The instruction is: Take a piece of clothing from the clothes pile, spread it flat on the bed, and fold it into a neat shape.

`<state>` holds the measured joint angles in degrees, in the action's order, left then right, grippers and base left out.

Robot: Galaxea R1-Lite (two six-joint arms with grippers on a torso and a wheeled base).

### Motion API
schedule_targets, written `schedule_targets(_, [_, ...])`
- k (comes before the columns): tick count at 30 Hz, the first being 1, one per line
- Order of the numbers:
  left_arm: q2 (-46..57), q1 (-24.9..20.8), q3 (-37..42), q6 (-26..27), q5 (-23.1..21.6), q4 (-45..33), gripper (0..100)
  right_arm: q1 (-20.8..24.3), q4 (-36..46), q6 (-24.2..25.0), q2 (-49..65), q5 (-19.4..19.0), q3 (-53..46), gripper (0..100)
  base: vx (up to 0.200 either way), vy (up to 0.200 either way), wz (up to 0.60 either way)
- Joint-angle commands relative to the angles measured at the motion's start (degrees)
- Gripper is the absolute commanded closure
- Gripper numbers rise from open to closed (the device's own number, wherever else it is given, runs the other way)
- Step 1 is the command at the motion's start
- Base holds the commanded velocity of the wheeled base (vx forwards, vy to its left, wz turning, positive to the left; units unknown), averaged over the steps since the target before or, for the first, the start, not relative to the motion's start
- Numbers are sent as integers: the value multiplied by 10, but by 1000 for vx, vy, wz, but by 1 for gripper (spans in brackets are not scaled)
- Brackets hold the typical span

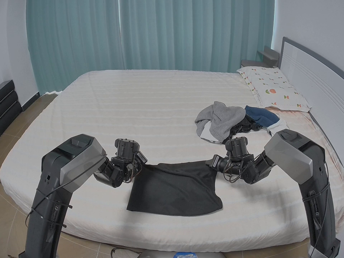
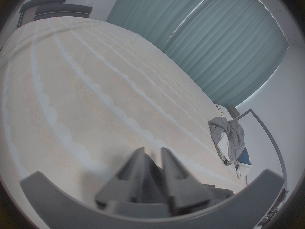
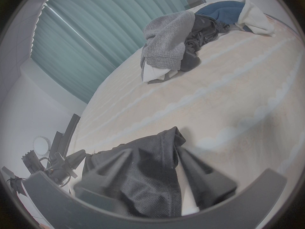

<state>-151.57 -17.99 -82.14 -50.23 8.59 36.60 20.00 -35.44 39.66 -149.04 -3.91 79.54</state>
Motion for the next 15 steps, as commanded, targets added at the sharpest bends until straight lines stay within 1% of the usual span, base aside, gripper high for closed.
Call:
schedule_targets(1, [0,0,1,0,1,-6,100,0,-1,2,-5,0,7,100,0,0,0])
schedule_targets(3, [0,0,1,0,2,-7,100,-1,-2,3,-5,0,10,100,0,0,0])
schedule_targets(4, [1,0,3,0,4,-10,100,-3,-2,12,-5,1,16,100,0,0,0])
schedule_targets(9, [3,0,8,1,13,-11,100,-12,-2,31,-5,22,32,100,0,0,0])
schedule_targets(15, [3,1,8,1,35,-10,100,-20,-5,38,-5,23,36,100,0,0,0])
